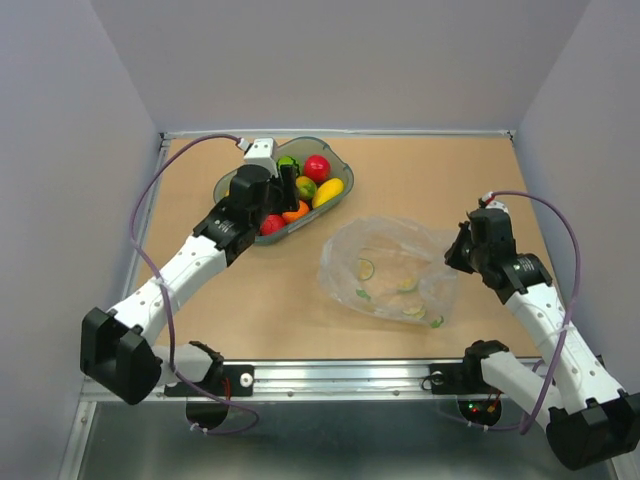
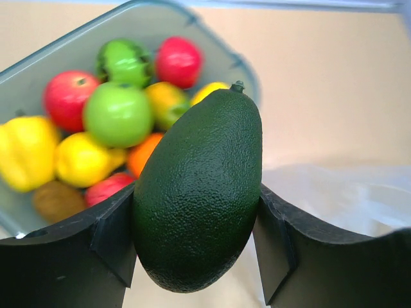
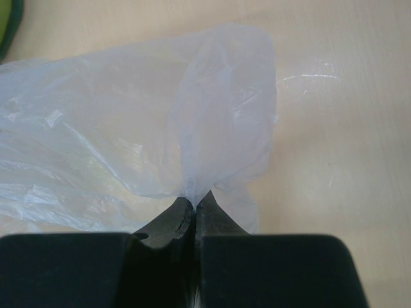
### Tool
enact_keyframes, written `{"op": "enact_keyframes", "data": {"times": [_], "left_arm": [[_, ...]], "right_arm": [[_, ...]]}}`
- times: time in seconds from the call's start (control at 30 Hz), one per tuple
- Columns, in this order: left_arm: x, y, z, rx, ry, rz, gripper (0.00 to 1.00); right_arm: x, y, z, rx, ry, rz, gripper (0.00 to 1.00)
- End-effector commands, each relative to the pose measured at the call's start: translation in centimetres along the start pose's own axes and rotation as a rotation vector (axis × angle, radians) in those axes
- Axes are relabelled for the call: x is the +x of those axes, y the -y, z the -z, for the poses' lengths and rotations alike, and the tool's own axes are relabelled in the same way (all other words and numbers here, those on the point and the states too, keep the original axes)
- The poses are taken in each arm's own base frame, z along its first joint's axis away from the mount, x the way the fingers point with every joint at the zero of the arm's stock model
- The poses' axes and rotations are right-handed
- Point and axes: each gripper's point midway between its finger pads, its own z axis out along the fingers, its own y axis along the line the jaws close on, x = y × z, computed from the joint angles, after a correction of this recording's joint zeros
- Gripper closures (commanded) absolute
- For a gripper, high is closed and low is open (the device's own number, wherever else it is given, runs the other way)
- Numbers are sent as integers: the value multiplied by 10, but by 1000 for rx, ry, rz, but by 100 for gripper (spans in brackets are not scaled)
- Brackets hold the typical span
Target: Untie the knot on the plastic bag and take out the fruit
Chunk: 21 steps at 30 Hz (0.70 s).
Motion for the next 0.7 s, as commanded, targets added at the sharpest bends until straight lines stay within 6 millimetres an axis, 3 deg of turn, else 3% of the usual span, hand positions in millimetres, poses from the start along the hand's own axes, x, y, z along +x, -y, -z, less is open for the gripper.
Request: {"op": "enact_keyframes", "data": {"times": [0.0, 0.03, 0.2, 0.33, 0.67], "left_arm": [[23, -50, -26, -159, -63, 7, 46], [25, -65, -30, -195, -72, 20, 44], [53, -91, -55, -253, -131, -15, 37], [64, -97, -61, -268, -186, -28, 27], [61, -106, -53, -299, -174, 18, 15]], "right_arm": [[-28, -10, 19, -38, 88, -30, 99], [-29, -11, 20, -41, 92, -33, 99], [-29, -11, 22, -48, 93, -35, 99], [-29, -11, 25, -49, 94, -33, 99], [-29, -8, 28, -36, 96, -31, 99]]}}
